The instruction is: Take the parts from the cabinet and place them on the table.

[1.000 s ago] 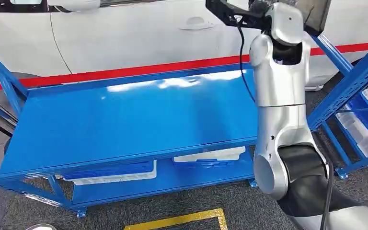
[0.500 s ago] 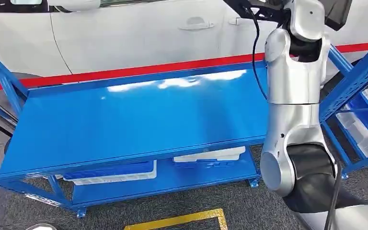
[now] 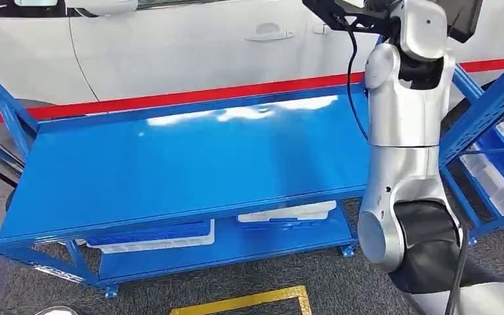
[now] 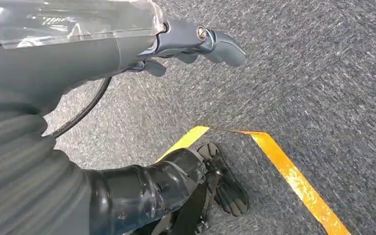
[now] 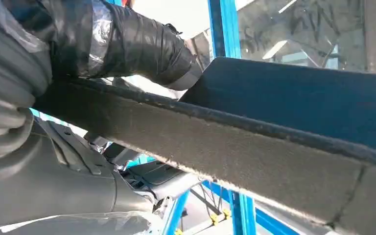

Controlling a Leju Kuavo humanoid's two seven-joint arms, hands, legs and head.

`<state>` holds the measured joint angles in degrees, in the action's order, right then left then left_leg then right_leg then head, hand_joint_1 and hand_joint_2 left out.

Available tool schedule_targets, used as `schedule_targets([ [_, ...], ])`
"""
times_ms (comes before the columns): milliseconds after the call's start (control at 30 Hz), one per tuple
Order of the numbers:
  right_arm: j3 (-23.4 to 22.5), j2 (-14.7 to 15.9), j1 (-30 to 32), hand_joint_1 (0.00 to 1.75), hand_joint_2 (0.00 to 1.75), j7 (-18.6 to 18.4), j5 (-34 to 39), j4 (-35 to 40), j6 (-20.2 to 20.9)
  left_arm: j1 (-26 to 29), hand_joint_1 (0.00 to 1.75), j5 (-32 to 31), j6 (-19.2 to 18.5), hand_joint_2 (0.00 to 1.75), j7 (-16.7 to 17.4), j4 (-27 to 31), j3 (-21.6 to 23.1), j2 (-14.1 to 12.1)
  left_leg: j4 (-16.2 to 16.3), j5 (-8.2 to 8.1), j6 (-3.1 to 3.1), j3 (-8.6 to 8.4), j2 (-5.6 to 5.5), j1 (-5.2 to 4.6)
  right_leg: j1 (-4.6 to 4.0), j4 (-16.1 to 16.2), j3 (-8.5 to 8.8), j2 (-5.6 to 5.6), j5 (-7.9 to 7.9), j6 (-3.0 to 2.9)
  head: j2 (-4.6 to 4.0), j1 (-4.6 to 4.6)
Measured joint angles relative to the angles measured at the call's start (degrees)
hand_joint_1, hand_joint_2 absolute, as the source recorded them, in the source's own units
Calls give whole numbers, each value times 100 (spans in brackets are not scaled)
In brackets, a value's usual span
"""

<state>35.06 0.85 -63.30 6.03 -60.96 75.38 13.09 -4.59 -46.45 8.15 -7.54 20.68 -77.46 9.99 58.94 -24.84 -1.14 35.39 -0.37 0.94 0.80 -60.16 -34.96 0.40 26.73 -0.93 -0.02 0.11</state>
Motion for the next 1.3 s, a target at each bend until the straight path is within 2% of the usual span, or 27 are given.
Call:
schedule_targets([
  [300,142,35,3,175,175,-2,9,111,-9,-28,0,42,70,175,140,-125,0,-37,0,0,0,1,-1,0,0,0,0,-1,0,0,0,0],
  [467,291,50,-2,175,175,120,105,227,-28,-40,0,-20,11,175,138,-136,2,-39,0,0,0,0,0,0,-1,-1,0,0,0,0,0,0],
  [733,520,33,-104,175,175,308,932,350,242,-42,0,-175,4,175,142,-149,61,-39,-1,0,0,3,-1,0,0,-2,0,-2,0,0,0,0],
  [1000,717,-122,-301,175,175,301,1635,527,470,-43,0,-199,-79,175,127,-149,98,-33,-2,0,0,3,-4,0,-1,-2,0,-4,3,3,0,0],
  [1300,837,-188,-385,175,175,326,1998,658,544,-43,0,-223,-129,175,127,-149,101,-13,-1,0,0,4,-7,0,1,-1,2,-8,3,4,0,0],
])
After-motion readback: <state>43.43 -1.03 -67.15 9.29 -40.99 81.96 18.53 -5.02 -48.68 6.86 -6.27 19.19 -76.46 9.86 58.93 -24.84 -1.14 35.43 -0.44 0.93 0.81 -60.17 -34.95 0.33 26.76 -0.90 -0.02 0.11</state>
